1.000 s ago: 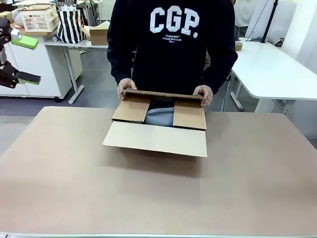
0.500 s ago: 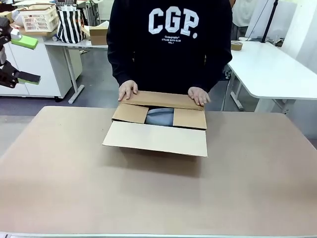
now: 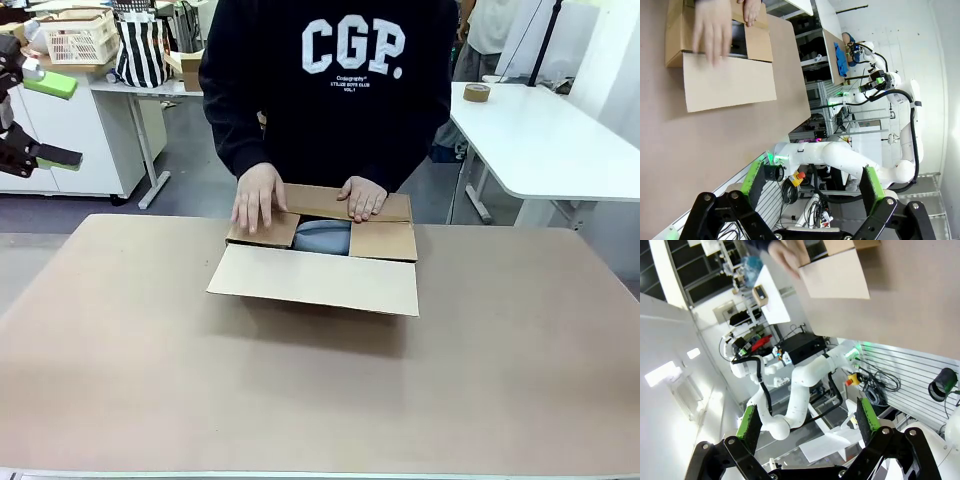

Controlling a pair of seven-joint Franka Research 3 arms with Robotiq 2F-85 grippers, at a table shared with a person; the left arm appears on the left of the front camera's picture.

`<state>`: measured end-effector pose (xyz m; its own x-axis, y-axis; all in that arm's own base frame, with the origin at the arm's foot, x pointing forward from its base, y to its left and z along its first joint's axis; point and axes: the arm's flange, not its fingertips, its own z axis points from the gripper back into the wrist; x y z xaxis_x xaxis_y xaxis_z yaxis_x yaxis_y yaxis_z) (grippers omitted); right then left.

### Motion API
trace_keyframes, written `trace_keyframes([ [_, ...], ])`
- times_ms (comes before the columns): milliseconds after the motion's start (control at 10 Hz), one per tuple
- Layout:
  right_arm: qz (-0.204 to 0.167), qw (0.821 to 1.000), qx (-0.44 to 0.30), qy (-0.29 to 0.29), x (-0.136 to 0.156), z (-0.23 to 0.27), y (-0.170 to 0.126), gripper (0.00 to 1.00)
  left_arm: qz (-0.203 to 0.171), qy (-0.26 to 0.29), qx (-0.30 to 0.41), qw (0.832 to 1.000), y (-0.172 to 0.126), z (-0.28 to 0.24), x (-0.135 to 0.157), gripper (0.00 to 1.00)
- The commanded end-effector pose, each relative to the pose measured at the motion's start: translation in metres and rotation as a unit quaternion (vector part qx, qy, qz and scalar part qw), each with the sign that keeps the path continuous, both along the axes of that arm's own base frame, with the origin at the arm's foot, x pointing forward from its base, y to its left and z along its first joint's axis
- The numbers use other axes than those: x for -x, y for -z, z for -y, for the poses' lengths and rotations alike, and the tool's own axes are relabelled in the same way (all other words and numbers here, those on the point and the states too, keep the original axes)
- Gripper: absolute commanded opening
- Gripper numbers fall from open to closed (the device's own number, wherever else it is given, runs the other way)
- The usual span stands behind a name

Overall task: Pack the gift set into the box.
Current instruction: Press and hold the closed box until the human finishes sealing it.

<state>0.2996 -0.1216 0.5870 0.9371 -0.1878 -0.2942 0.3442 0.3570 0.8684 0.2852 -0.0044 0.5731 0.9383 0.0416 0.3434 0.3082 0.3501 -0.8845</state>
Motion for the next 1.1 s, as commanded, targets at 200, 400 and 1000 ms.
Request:
trace_keyframes([
  [200, 0.001, 1.000, 0.000, -0.004, 0.0007, 0.0013, -0.0028, 1.00, 0.004, 0.009, -0.003, 1.000, -0.0016, -0.0032, -0.0006, 1.00],
  [400, 0.001, 1.000, 0.000, -0.004, 0.0007, 0.0013, -0.0028, 1.00, 0.004, 0.009, -0.003, 1.000, -0.0016, -0.0032, -0.0006, 1.00],
  [1000, 0.001, 1.000, 0.000, -0.004, 0.0007, 0.0013, -0.0028, 1.00, 0.004, 0.009, -0.003, 1.000, -0.0016, -0.0032, -0.0006, 1.00],
])
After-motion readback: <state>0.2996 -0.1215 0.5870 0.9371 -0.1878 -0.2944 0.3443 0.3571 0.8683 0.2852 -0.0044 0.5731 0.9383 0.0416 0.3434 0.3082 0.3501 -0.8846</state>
